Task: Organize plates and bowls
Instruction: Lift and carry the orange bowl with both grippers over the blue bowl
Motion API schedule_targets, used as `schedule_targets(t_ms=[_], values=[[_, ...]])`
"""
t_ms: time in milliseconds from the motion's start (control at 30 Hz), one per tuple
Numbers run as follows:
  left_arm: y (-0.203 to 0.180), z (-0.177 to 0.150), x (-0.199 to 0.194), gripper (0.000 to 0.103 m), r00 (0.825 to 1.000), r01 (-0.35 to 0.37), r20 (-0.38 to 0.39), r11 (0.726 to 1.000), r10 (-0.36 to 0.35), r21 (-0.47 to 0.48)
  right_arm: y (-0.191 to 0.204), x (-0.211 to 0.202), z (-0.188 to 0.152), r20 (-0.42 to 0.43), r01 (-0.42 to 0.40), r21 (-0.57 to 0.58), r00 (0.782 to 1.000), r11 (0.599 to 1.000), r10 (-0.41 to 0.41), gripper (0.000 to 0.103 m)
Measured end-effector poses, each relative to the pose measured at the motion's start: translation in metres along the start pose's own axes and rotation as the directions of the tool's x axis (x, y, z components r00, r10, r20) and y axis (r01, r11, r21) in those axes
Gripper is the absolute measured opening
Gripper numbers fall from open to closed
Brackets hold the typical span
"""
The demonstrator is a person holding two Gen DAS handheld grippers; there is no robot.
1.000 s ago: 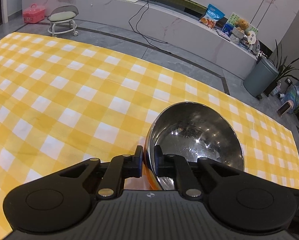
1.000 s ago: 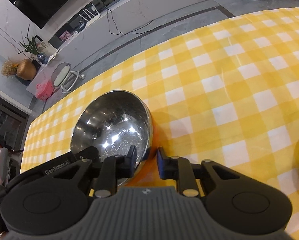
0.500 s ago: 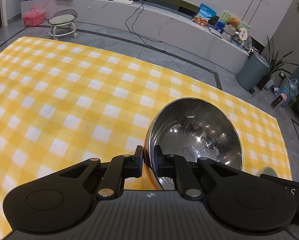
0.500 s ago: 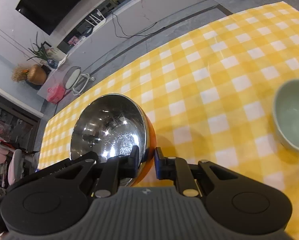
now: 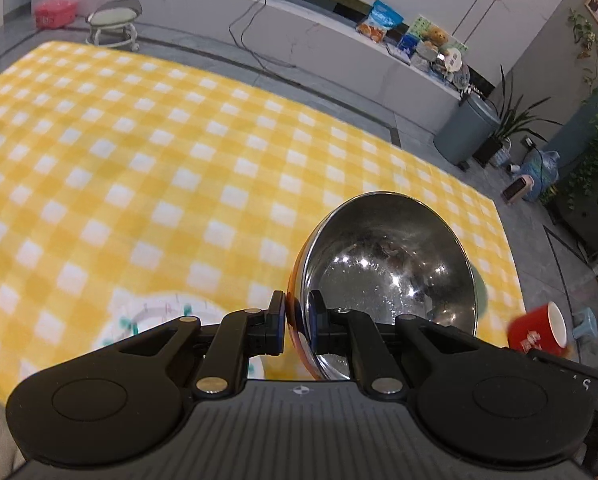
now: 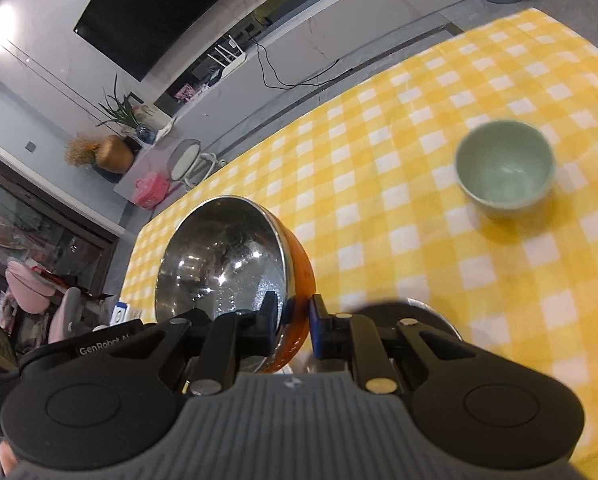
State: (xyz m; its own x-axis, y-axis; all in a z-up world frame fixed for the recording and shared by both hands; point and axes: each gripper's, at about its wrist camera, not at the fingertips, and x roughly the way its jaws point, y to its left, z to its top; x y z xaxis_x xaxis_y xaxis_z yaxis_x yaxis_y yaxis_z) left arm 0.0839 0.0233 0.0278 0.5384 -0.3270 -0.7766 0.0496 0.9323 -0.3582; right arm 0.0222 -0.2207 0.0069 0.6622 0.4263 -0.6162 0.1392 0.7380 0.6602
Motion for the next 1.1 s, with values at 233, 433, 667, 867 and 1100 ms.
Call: schedule_targets(t_ms=[233, 433, 667, 867, 1100], values=[[-0.002, -0.030, -0.004, 0.013, 0.997, 0.031, -0.063, 0.999, -0.033, -0.038, -0.023, -0.025, -0.018, -0.010, -0.030, -0.023, 1.000, 0.999, 0.030, 0.015], [-0.004, -0.043, -0.001, 0.013, 0.990, 0.045, -0.129, 0.996, -0.054, -0.072, -0.033, -0.036, -0.016, 0.016, -0.014, -0.040, 1.000, 0.999, 0.015, 0.014], [-0.010, -0.053, 0.014, 0.012, 0.987, 0.032, -0.155, 0.996, -0.045, -0.084, -0.039, -0.030, -0.019, 0.035, 0.066, -0.081, 0.997, 0.995, -0.063, 0.010], [-0.016, -0.053, 0.024, 0.012, 0.983, 0.039, -0.177, 0.997, -0.050, -0.066, -0.043, -0.030, -0.016, 0.048, 0.106, -0.080, 0.994, 0.991, -0.102, 0.010], [-0.025, -0.053, 0.030, 0.014, 0.982, 0.014, -0.190, 1.000, -0.019, -0.023, -0.048, -0.024, -0.016, 0.031, 0.142, -0.069, 0.990, 0.987, -0.140, 0.009]])
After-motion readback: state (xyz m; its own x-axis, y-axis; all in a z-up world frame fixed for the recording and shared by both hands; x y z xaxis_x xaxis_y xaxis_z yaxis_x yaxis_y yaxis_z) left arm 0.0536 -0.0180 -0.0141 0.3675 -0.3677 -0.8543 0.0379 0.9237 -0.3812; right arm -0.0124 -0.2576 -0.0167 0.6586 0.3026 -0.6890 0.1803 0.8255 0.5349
